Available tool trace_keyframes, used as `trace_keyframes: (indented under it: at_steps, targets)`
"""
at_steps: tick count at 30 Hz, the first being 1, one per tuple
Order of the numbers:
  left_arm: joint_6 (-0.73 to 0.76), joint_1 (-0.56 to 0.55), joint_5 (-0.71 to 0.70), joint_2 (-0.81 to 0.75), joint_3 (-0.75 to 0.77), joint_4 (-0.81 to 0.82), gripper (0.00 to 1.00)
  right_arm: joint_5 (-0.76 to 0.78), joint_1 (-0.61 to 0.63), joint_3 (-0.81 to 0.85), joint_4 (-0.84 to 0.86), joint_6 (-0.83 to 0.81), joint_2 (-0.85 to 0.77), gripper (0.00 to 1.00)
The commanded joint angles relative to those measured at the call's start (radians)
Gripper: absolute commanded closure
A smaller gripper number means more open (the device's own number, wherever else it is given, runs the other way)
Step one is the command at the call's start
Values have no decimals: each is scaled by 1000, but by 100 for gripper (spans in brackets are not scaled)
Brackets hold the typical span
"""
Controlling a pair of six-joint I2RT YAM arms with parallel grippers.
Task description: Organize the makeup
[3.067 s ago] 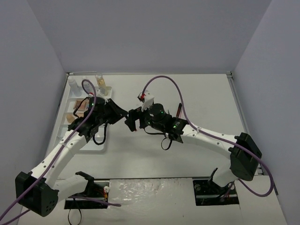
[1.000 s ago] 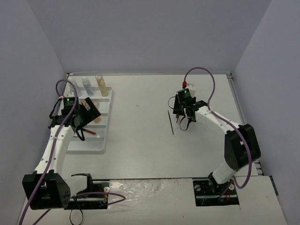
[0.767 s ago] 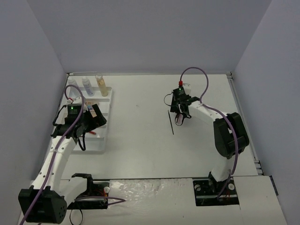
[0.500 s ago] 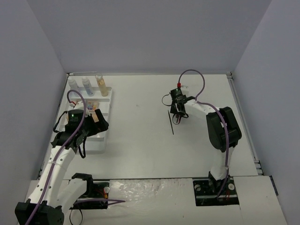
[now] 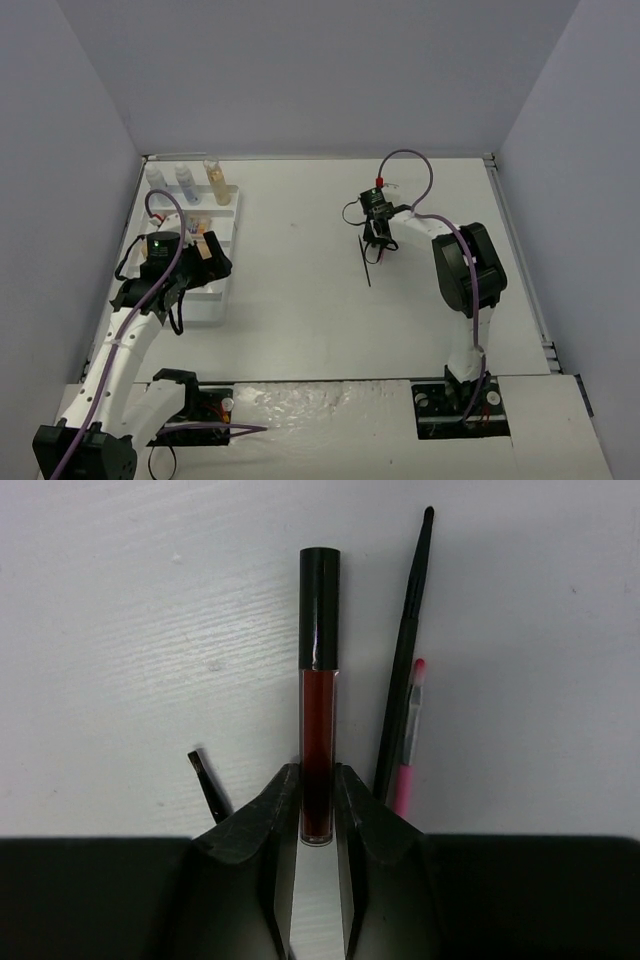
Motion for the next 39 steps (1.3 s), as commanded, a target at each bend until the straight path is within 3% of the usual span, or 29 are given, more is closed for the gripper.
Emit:
trace_keyframes:
  at_steps: [1,7,12,19,29,35,39]
  targets:
    - [3,-5,15,8,30,68,3,38,-7,46,12,-11,-1,100]
    - [-61,-5,73,-2,40,63,3,-19,22,23,74,-130,-143,100]
    - [-199,-7,186,28,98,115,3,-122,145,-95,220,-250,-329,100]
    - [-371,-83,258,124,192,230,3,-318,310,-246,435,-219,-533,100]
    - [-466,-242,141,161,254,372,7,-428,405,-261,567,-170,-588,100]
    - [-491,-318,86,206,263,417,16,-445,432,-258,593,-147,-585,100]
    - [-496,-337,73,235,271,442,28,-455,439,-255,602,-137,-581,100]
